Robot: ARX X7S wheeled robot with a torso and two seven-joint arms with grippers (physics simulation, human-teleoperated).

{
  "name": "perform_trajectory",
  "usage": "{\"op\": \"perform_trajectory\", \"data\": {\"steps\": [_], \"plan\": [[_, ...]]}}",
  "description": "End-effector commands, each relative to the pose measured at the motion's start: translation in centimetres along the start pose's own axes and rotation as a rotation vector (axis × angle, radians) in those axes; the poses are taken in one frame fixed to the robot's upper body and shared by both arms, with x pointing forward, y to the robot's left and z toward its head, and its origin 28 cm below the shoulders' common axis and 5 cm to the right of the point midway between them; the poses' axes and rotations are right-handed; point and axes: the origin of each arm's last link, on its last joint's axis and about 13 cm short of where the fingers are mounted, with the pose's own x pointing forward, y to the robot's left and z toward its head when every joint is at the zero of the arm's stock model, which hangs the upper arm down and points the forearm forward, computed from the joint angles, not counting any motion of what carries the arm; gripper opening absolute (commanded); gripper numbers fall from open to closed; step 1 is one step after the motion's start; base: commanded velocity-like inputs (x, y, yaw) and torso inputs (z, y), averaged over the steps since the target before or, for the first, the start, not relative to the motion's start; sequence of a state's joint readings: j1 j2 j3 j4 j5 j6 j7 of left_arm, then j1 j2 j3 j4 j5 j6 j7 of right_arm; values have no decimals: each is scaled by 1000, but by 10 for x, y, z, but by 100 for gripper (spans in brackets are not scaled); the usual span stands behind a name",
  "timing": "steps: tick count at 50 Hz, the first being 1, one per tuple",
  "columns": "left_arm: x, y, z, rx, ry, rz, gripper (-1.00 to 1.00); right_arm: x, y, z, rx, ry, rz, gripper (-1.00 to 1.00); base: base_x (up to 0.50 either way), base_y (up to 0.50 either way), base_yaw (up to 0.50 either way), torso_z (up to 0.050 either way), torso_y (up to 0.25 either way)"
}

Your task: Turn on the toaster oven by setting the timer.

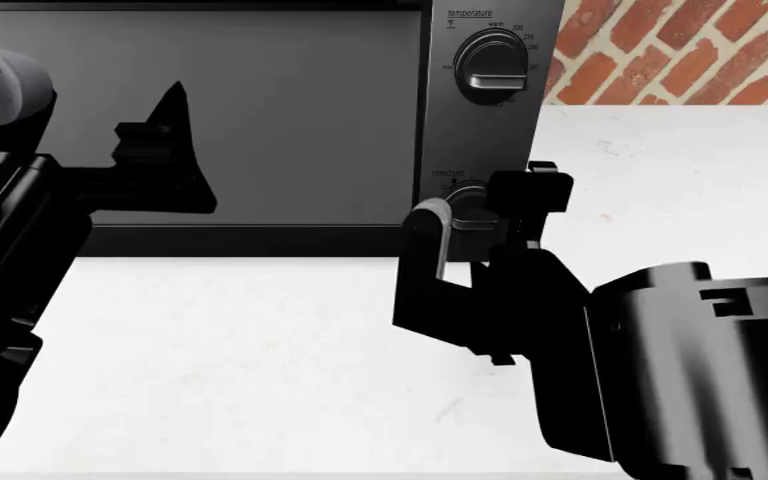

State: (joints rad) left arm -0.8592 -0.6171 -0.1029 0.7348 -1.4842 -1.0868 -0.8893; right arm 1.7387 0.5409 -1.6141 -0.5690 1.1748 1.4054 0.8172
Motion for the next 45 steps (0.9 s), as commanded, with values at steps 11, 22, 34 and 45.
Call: {"op": "perform_trajectory", "data": {"steps": [11, 22, 34, 45], "plan": [[-1, 1, 0, -4, 4, 4, 100, 11, -2, -2, 5, 29, -8, -100, 0, 0, 0, 0, 0], [-1, 1, -1, -6, 6, 3, 100, 4, 1, 0, 0, 21, -8, -100, 0, 0, 0, 0, 0], [0, 0, -2, -8, 8, 1, 100, 5, 3, -1, -4, 21, -3, -100, 0, 0, 0, 0, 1], [-1, 0, -2, -8, 8, 1, 100, 14, 3, -5, 38, 25, 5, -100, 0, 0, 0, 0, 0]]}}
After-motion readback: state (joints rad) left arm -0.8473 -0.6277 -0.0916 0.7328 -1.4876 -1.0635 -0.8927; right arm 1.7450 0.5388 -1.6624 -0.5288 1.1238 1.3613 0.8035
